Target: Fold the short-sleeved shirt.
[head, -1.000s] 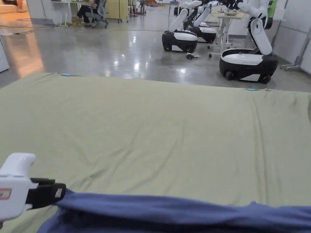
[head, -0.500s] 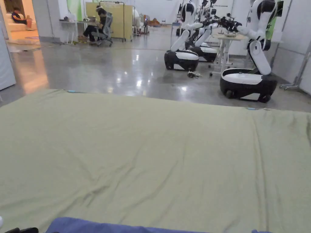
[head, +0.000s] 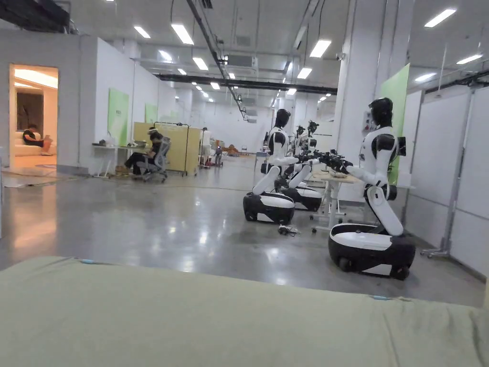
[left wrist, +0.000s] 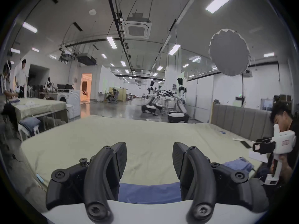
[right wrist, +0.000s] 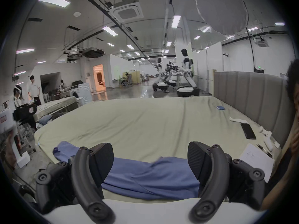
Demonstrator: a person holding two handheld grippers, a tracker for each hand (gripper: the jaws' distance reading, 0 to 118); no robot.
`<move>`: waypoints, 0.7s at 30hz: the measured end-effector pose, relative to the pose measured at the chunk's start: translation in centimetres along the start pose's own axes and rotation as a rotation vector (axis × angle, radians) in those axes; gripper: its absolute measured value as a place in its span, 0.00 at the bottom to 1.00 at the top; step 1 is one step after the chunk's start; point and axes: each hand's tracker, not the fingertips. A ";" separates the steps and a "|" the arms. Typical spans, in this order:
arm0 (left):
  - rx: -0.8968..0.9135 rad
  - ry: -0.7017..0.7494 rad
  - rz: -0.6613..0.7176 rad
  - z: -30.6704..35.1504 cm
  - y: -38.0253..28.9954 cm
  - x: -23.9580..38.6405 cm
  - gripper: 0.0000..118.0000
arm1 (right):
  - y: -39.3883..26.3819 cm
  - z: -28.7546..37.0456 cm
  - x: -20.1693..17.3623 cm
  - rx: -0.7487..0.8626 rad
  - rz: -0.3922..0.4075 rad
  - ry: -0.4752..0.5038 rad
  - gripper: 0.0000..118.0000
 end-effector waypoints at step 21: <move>-0.081 -0.025 0.068 -0.7 -0.3 0.5 0.03 | -0.3 -1.4 0.2 0.006 -0.058 -0.001 0.00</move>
